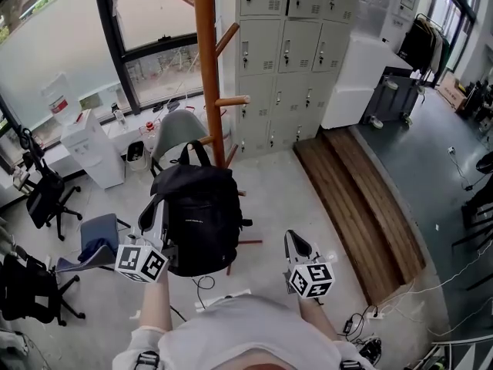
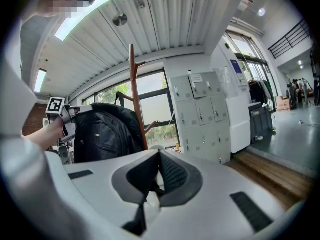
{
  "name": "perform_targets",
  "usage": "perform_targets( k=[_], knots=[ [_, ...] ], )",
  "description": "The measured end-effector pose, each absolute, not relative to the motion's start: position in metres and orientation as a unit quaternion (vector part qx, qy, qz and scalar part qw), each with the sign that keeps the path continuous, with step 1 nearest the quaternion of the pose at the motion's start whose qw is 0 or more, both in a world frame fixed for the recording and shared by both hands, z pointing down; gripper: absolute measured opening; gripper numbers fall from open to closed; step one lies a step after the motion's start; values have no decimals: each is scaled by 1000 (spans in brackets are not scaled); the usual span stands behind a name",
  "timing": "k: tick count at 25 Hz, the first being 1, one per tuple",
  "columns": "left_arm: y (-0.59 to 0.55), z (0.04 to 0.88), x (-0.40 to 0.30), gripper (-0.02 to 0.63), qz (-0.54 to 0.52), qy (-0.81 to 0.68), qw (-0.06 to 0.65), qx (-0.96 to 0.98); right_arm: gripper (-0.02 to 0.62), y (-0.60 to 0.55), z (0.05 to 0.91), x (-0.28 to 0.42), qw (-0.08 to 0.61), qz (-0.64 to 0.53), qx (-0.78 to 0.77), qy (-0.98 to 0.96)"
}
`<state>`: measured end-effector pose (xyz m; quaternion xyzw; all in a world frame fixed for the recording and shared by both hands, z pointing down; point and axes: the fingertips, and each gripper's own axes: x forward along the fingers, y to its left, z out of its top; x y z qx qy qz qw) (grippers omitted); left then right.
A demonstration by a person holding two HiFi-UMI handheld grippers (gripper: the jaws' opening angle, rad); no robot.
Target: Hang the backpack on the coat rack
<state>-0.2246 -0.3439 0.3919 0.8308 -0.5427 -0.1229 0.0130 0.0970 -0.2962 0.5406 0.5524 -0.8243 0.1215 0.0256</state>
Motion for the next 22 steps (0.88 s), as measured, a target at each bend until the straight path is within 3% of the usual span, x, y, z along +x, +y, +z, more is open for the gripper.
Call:
perform_targets(
  k=[22],
  knots=[
    [-376, 399, -230, 32, -102, -565, -1, 819, 8, -300, 547, 99, 34, 128, 555, -821]
  ],
)
